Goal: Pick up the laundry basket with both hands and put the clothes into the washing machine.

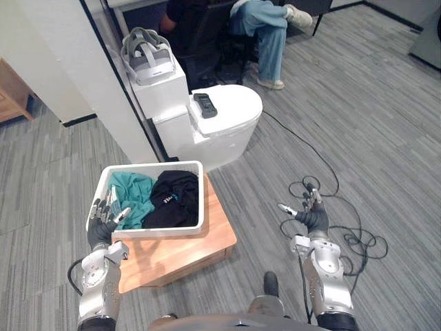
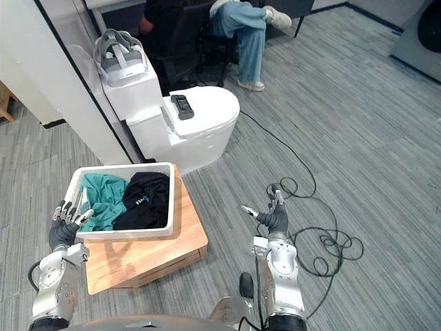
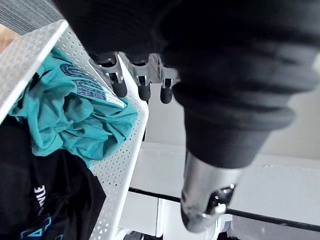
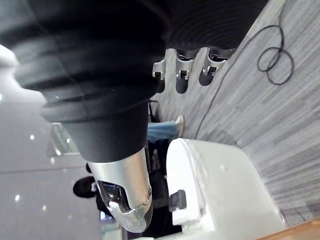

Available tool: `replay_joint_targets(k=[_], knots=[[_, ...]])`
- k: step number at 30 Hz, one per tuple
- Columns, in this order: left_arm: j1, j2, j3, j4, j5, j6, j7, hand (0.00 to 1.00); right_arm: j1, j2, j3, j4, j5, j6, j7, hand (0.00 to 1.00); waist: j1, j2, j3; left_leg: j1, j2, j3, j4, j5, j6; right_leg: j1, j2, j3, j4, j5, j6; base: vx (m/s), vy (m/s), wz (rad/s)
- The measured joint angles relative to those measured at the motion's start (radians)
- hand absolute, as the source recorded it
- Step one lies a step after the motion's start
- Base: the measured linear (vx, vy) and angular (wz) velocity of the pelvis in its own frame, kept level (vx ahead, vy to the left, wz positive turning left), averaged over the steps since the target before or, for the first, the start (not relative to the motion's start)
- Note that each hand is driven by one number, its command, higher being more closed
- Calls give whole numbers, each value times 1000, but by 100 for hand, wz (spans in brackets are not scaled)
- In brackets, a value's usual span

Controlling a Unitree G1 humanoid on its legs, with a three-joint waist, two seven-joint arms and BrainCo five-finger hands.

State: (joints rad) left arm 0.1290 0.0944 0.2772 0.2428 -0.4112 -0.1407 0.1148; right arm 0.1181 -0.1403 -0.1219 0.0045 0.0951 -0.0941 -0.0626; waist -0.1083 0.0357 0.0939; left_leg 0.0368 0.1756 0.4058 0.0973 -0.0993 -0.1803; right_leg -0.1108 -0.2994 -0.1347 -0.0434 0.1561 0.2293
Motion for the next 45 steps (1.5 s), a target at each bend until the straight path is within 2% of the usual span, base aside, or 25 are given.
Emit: replay_joint_targets(k=[3, 7, 11, 15, 17, 20, 23, 27, 29, 31, 33, 38, 40, 41, 45], knots=[[3, 0, 37, 6, 3, 3, -2, 0, 1, -12, 29, -33, -16, -10, 34, 0, 3, -5, 3, 0, 1, -2, -10, 1, -1, 1, 1, -11, -2, 0, 0, 16, -17, 4], [0, -1, 73, 6, 3, 13, 11, 0, -6, -17, 92, -33, -23, -10, 40, 0, 23, -12, 16, -6, 1, -10, -13, 1, -1, 4, 1, -20, -10, 0, 0, 4, -18, 6], [-4, 0, 133, 20, 3, 14, 29, 0, -45, -19, 125, -31, -23, -9, 39, 0, 27, -16, 22, -19, 2, -24, -13, 2, -2, 5, 1, -37, -13, 0, 0, -9, -20, 10], [-61, 9, 213, 63, 4, 14, 68, 0, -156, -31, 173, -14, -23, -8, 34, 0, 45, -22, 35, -20, 3, -24, -12, 4, -3, 5, 1, -38, -12, 0, 0, -8, -6, 0], [-105, 46, 220, 79, 6, 14, 83, 0, -246, -32, 197, 58, -22, -6, 30, 0, 50, -28, 53, -26, 6, -29, -11, 9, -5, 3, 3, -41, -11, 2, -3, -47, -24, 7], [-200, 133, 216, 139, 24, 15, 99, 0, -349, -38, 240, 141, -21, 9, 28, 0, 60, -34, 70, -74, 15, -45, 20, 10, -5, -32, 7, -41, -8, 11, -14, -50, -31, 10], [-301, 214, 194, 177, 26, 17, 101, 0, -438, -38, 249, 196, -9, 17, 16, 0, 76, -39, 119, -108, 26, -48, 48, 10, -5, -55, 13, -36, -5, 22, -23, -73, -24, 1], [-375, 277, 149, 212, 35, 22, 101, 0, -479, -40, 265, 223, 10, 33, -11, 0, 83, -41, 131, -158, 37, -48, 76, 9, -5, -99, 19, -28, -1, 33, -36, -53, -14, -3], [-430, 308, 119, 220, 44, 22, 100, 0, -492, -41, 263, 223, 26, 33, -14, 0, 83, -44, 174, -175, 49, -49, 102, 9, -6, -104, 26, -27, 6, 36, -39, -79, -11, -1], [-466, 333, 98, 247, 58, 24, 100, 0, -500, -39, 266, 223, 27, 33, -14, 0, 85, -46, 185, -210, 56, -47, 117, 8, -6, -148, 31, -14, 24, 36, -39, -90, -13, -6], [-511, 346, 84, 273, 81, 33, 100, 0, -518, -39, 266, 238, 36, 34, -16, 0, 83, -45, 226, -246, 68, -48, 145, 8, -6, -178, 39, -6, 32, 42, -47, -118, -17, -10], [-561, 364, 11, 385, 102, 53, 98, 0, -516, -35, 283, 247, 37, 34, -37, 0, 84, -49, 268, -290, 97, -37, 174, 8, -10, -229, 66, 19, 36, 58, -61, -97, -31, -14], [-576, 353, -21, 458, 105, 59, 95, 0, -513, -35, 301, 246, 38, 34, -49, 0, 73, -49, 275, -302, 100, -34, 180, 8, -10, -241, 68, 23, 36, 62, -64, -61, -15, -7], [-581, 342, -27, 481, 118, 46, 94, 0, -507, -35, 307, 246, 38, 34, -50, 0, 73, -50, 284, -299, 101, -30, 180, 8, -10, -241, 70, 28, 36, 63, -64, -30, -6, -8], [-588, 300, -38, 570, 122, 51, 88, 0, -472, -28, 347, 245, 38, 34, -49, 0, 71, -49, 286, -281, 105, -12, 175, 8, -10, -241, 77, 44, 36, 63, -65, -26, -10, -13]])
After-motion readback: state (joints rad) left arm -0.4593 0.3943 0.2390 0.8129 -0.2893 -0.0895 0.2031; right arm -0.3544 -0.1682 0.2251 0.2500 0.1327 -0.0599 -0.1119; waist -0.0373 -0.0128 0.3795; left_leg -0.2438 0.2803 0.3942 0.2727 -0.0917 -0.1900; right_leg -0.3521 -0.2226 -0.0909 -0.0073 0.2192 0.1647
